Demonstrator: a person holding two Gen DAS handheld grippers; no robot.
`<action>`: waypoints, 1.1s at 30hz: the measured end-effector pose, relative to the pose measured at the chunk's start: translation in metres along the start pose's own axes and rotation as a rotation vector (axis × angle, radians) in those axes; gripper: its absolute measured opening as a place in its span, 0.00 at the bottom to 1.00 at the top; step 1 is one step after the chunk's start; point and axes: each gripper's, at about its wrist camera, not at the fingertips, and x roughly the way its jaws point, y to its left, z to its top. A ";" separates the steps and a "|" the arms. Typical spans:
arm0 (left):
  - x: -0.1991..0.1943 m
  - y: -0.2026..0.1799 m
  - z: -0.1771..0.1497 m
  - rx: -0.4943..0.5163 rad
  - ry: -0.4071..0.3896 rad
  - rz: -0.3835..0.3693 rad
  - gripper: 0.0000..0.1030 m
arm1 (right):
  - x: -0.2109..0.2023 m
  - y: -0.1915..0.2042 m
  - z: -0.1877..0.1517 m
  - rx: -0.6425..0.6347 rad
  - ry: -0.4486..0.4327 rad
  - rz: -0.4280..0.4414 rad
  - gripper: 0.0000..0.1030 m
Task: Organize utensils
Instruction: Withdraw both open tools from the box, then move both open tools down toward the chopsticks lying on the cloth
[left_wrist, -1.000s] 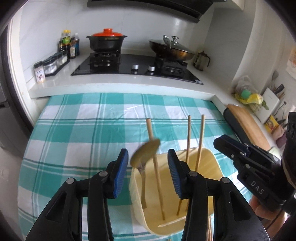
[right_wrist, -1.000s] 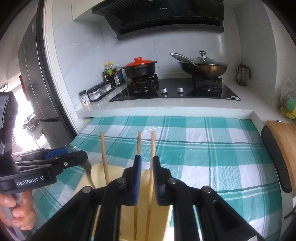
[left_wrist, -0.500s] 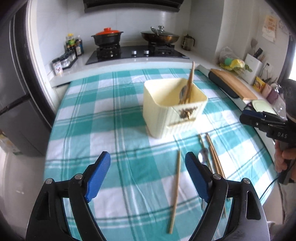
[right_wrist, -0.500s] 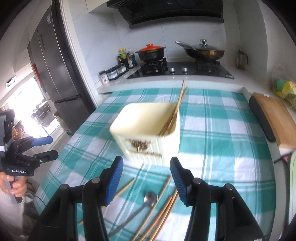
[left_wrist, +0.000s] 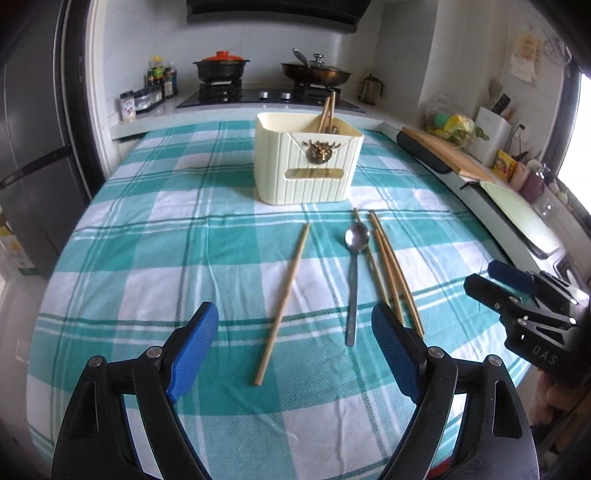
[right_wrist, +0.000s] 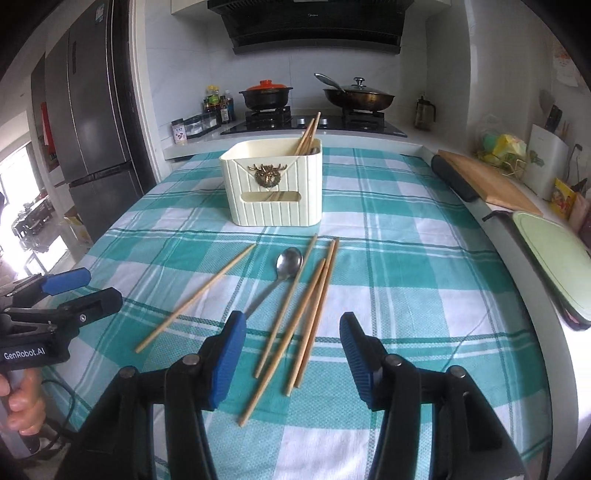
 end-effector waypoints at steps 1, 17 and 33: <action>0.000 0.001 -0.002 -0.008 -0.002 0.002 0.83 | -0.001 0.001 -0.002 -0.003 -0.002 -0.012 0.53; 0.010 0.003 -0.021 -0.050 0.014 0.049 0.85 | 0.000 0.006 -0.022 -0.028 -0.046 -0.094 0.54; 0.019 0.001 -0.028 -0.034 0.037 0.066 0.85 | 0.005 0.008 -0.030 -0.052 -0.034 -0.124 0.54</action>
